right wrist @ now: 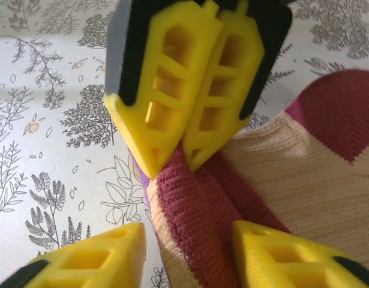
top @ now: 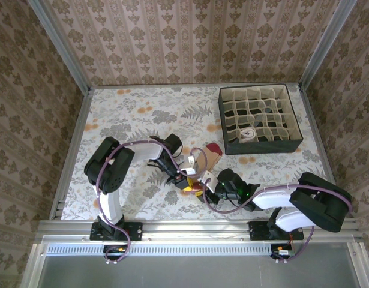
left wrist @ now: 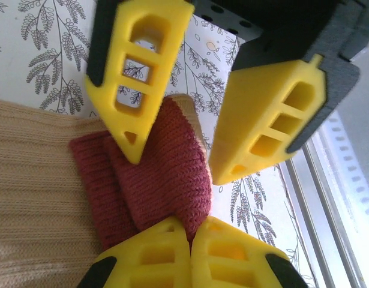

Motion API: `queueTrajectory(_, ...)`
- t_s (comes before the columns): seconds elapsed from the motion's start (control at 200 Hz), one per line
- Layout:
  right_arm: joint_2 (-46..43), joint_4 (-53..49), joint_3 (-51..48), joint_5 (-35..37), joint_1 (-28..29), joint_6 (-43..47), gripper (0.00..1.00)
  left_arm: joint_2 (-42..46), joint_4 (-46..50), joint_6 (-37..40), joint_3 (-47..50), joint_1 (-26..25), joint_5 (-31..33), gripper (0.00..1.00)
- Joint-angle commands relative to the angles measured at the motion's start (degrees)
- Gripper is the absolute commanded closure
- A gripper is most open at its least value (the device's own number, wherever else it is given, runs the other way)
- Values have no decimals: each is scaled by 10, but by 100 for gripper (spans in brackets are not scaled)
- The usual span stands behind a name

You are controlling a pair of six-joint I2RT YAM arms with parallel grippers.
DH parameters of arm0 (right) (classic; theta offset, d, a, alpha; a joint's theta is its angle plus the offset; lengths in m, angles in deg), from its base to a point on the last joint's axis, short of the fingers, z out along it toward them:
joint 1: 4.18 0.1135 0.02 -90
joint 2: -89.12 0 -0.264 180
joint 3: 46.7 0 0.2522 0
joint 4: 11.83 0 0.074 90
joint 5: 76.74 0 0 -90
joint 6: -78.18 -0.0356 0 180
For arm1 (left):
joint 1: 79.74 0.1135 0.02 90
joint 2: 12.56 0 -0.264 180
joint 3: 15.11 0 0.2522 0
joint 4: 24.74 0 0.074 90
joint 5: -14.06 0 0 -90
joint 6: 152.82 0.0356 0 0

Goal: Roll the socks

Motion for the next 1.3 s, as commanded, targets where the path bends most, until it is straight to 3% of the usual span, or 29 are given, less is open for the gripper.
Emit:
queueTrajectory(0.0,23,18,-7,9,-5,-8,74,16,13,10,4,5,-29,100)
queueTrajectory(0.065,20,10,-5,9,-6,-12,91,16,11,9,5,7,-29,100)
queueTrajectory(0.135,13,-7,-1,10,-8,-19,100,19,4,1,8,7,-28,100)
queueTrajectory(0.18,-4,-23,1,9,-12,-26,100,24,-10,-10,14,9,-25,100)
queueTrajectory(0.38,-47,-184,45,-4,-42,-83,100,95,-168,-105,91,30,12,76)
queueTrajectory(0.56,-5,-224,76,-67,-93,-166,100,178,-305,-170,152,75,24,72)
queueTrajectory(0.705,46,-260,110,-118,-118,-195,100,240,-389,-186,203,83,54,67)
queueTrajectory(0.945,107,-349,174,-150,-140,-210,100,284,-547,-195,297,21,158,55)
queueTrajectory(1.295,164,-427,236,-158,-145,-223,100,213,-573,-240,279,-10,163,49)
